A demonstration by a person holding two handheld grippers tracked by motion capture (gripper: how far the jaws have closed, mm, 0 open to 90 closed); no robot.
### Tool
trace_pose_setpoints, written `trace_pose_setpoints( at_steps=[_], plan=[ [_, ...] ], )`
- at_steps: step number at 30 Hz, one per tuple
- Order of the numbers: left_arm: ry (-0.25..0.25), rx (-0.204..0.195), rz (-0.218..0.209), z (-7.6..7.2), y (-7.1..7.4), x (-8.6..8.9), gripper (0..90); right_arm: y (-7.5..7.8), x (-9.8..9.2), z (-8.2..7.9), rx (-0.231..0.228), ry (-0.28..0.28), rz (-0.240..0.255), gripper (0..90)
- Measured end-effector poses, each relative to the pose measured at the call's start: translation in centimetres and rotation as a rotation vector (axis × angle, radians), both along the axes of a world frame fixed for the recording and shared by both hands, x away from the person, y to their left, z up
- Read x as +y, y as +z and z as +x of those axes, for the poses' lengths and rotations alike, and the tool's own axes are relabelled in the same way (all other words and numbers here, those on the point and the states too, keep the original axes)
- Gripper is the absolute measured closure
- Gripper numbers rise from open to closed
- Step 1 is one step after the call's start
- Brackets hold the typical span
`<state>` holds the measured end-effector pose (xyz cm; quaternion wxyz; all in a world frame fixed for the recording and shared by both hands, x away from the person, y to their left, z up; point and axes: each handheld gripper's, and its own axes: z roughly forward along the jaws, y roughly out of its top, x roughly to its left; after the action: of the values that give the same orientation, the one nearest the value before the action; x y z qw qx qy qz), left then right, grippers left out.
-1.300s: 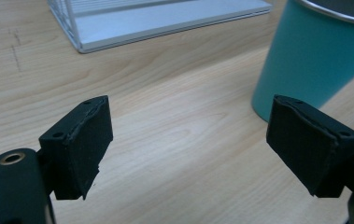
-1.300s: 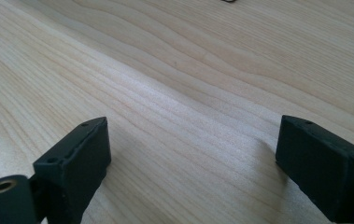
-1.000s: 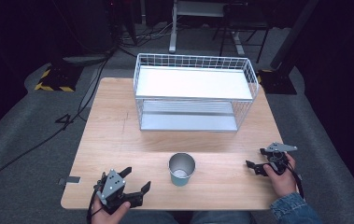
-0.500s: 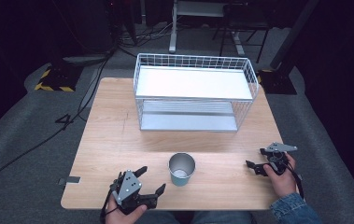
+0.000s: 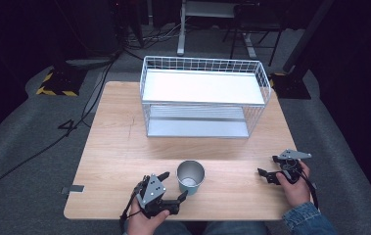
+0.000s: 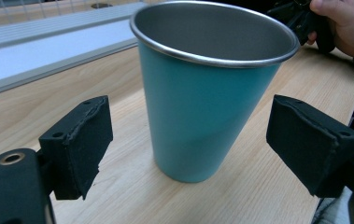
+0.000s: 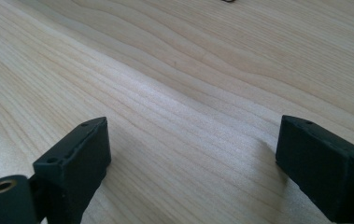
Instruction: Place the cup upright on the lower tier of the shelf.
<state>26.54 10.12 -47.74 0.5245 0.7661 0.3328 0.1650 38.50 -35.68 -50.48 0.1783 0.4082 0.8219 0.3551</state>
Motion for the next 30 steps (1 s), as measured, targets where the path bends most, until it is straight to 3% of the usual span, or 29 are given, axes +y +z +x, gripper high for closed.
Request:
trace_pose_setpoints(
  at_steps=[6,15,24,30],
  plan=[
    [-0.019,0.033,0.025,0.8,-0.8,-1.3,15.3,0.0,0.0,0.0,0.0,0.0,0.0,10.5],
    [-0.017,0.083,0.099,2.1,-1.7,-2.7,15.3,0.0,0.0,0.0,0.0,0.0,0.0,10.5],
    [-0.014,0.125,0.111,3.1,-2.1,-3.8,15.1,0.0,0.0,0.0,0.001,-0.005,-0.001,9.7],
    [-0.011,0.126,0.105,3.3,-2.1,-4.0,15.2,0.0,0.0,0.0,0.002,-0.005,-0.001,9.7]
  ],
)
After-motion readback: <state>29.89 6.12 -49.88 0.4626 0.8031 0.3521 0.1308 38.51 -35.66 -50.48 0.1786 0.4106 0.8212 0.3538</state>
